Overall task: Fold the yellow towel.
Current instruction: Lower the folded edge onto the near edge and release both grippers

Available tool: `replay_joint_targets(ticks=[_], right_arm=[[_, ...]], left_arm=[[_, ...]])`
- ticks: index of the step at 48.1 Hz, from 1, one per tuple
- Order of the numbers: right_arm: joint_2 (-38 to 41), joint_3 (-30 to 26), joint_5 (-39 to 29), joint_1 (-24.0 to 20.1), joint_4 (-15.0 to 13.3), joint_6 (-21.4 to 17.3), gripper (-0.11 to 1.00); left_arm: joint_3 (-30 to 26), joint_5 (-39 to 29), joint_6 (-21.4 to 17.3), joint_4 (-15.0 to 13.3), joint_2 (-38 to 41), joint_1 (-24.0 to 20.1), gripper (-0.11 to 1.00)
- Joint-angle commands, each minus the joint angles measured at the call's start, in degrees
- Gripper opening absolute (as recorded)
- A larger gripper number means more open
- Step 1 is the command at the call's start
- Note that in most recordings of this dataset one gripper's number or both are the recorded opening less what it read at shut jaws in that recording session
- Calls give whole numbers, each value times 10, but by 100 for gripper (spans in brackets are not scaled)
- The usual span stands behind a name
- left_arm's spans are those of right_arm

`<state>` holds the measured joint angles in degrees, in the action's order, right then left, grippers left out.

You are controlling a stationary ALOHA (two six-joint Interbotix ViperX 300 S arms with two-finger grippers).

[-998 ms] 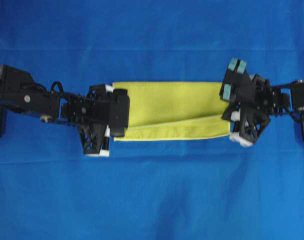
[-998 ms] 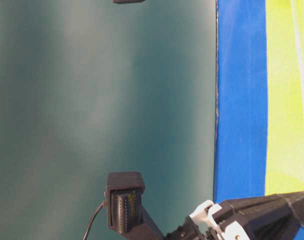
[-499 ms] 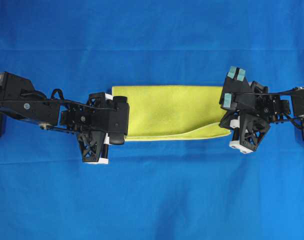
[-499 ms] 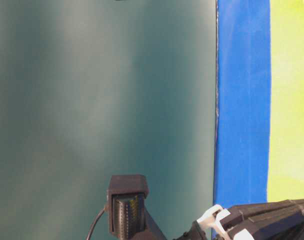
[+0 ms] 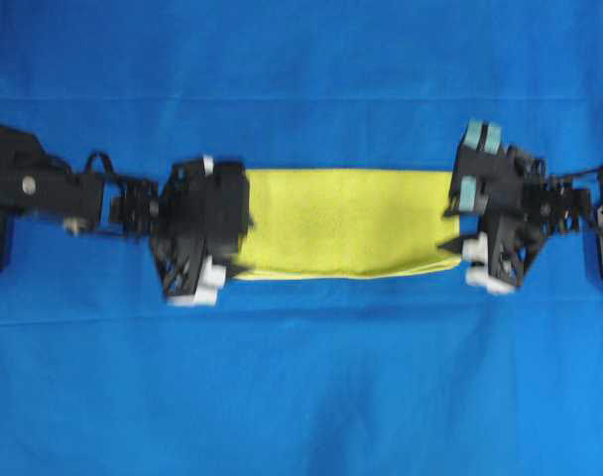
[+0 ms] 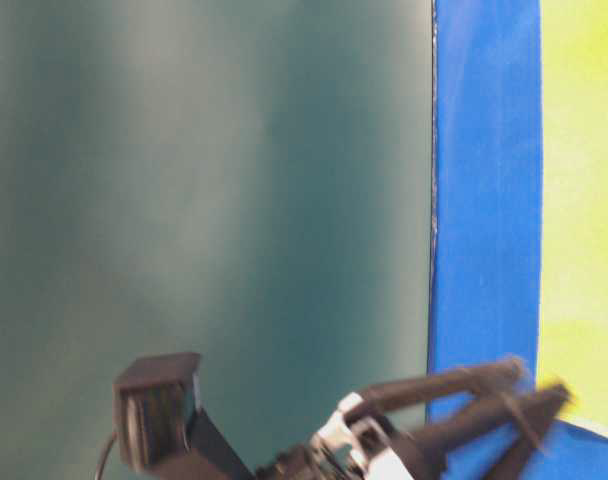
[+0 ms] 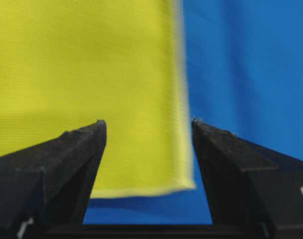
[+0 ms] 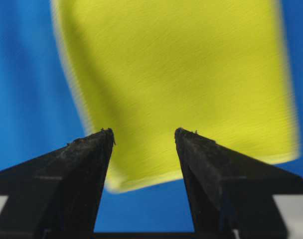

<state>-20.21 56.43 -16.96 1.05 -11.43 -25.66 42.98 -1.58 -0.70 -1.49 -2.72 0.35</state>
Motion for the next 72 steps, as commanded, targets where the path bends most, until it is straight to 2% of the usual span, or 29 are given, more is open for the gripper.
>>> replay_joint_targets(ticks=[1, 10, 24, 45, 57, 60, 62, 69, 72], right_arm=[[-5, -10, 3, 45, -20, -3, 58], [30, -11, 4, 102, -35, 2, 58], [91, -7, 23, 148, -51, 1, 58], [126, 3, 51, 155, -54, 1, 58], [126, 4, 52, 155, -54, 1, 56], [126, 4, 51, 155, -54, 1, 51], [126, 4, 50, 155, -54, 1, 44], [122, 6, 50, 154, -54, 2, 4], [121, 7, 51, 155, -54, 2, 2]], left_arm=[[-12, 3, 0, 0, -10, -37, 66], [-9, 3, -1, 0, 4, -101, 65], [-11, 11, -1, 0, 59, -145, 65], [8, 7, -4, 0, 99, -149, 64], [9, 4, -13, 0, 100, -147, 55], [8, -3, -15, 0, 100, -143, 48], [5, -11, -15, 0, 100, -140, 43], [-4, -46, -14, -1, 101, -134, 15], [-6, -54, -14, 0, 100, -134, 4]])
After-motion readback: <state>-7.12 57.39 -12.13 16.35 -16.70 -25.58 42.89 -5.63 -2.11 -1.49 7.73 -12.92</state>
